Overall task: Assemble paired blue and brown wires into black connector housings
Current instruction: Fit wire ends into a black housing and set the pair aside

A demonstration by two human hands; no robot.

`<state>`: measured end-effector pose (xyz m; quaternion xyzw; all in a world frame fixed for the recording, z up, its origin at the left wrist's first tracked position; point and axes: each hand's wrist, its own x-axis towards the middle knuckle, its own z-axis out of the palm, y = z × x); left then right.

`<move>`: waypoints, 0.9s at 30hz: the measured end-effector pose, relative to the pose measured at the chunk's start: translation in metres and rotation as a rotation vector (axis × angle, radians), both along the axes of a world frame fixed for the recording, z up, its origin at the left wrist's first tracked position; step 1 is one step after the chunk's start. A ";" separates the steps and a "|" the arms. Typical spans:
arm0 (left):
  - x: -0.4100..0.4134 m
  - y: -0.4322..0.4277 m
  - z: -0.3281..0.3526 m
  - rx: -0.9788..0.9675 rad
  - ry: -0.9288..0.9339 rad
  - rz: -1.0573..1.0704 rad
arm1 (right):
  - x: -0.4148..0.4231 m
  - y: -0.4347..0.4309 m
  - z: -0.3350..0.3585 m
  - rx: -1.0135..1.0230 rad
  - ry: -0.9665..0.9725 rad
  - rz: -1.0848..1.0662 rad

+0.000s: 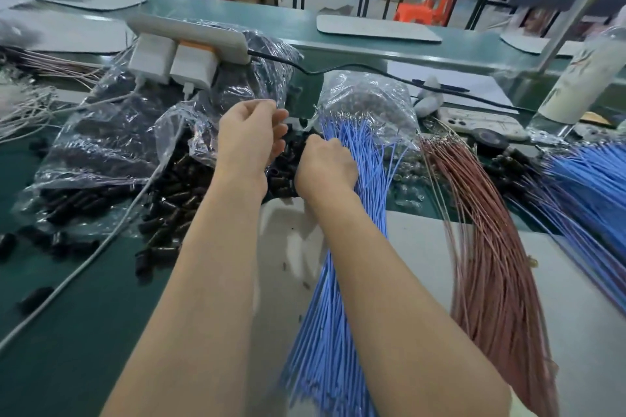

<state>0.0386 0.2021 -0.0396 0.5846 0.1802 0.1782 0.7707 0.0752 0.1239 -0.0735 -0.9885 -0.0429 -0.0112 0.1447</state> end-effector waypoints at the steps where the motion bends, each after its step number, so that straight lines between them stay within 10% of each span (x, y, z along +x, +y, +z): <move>1: 0.000 -0.002 0.000 0.005 0.002 -0.002 | -0.001 0.000 0.000 -0.002 -0.014 0.009; 11: -0.011 -0.043 0.004 0.767 -0.157 -0.395 | -0.017 -0.102 0.054 1.043 0.075 0.170; 18: -0.013 -0.105 0.001 0.581 -0.162 -0.460 | -0.042 -0.157 0.040 0.879 -0.257 -0.060; 27: -0.008 -0.091 -0.012 -0.233 -0.109 -0.087 | -0.074 -0.118 0.009 0.106 0.258 0.265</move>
